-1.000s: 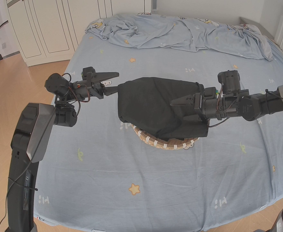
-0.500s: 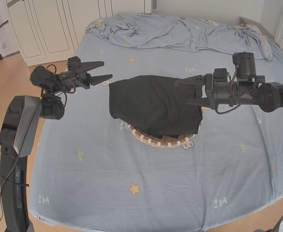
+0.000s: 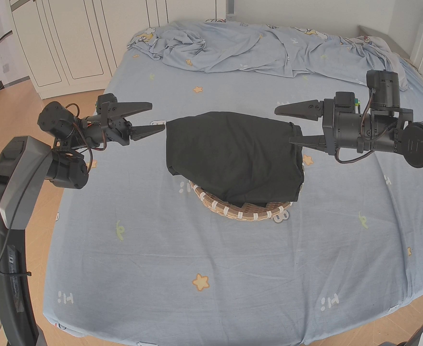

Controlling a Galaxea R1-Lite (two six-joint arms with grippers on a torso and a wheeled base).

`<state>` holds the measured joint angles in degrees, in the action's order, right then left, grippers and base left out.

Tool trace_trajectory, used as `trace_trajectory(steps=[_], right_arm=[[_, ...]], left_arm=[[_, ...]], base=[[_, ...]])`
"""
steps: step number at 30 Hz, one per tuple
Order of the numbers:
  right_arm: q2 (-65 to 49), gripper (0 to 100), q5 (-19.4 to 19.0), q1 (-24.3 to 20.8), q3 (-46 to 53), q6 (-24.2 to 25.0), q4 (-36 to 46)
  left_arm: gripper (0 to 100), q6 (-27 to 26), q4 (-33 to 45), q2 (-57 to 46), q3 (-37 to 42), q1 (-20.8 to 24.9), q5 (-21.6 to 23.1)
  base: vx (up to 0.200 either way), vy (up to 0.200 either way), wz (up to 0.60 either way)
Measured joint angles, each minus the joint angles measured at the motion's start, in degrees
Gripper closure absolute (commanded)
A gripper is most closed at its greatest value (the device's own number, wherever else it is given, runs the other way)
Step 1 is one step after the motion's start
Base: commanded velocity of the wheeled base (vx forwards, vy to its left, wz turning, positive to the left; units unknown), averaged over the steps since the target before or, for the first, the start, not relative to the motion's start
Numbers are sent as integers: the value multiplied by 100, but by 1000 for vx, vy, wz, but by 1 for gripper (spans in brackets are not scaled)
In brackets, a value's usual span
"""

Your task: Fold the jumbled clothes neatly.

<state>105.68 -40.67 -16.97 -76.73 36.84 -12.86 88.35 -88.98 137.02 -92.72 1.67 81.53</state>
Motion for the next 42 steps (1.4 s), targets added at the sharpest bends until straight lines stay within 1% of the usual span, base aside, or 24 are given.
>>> trace_trajectory(steps=[4,7,12,15,17,18,22,27,30,35,42], right_arm=[[-266,0,13,24,269,22,-141],[-488,0,29,27,484,29,-197],[-887,0,57,72,820,51,-238],[-1103,0,73,124,964,117,-235],[-1215,0,77,140,1028,176,-240],[-1312,0,79,157,1083,218,-240],[-1436,0,82,168,1148,260,-233],[-1552,0,88,176,1267,276,-222],[-1602,0,132,178,1331,277,-213],[-1704,0,462,146,1482,279,-222],[-1966,0,1123,11,1815,240,-230]], left_arm=[[0,-468,0,-375,660,17,57],[0,-724,0,-662,1147,44,69],[0,-1445,0,-1164,2024,23,77],[0,-1836,0,-1398,2476,-82,83],[0,-1918,0,-1481,2673,-200,85],[0,-2019,0,-1532,2875,-321,85],[0,-2460,0,-1575,3319,-456,80],[0,-3333,2,-1619,4079,-607,68],[0,-3697,2,-1676,4586,-646,61],[0,-4061,2,-1881,5480,-784,12],[0,-4181,0,-2653,6535,-850,-273]], base=[[0,0,0],[0,0,0],[0,0,0],[0,0,0],[0,0,0],[0,0,0],[0,0,0],[0,0,0],[0,0,0],[0,0,0],[0,0,0]])
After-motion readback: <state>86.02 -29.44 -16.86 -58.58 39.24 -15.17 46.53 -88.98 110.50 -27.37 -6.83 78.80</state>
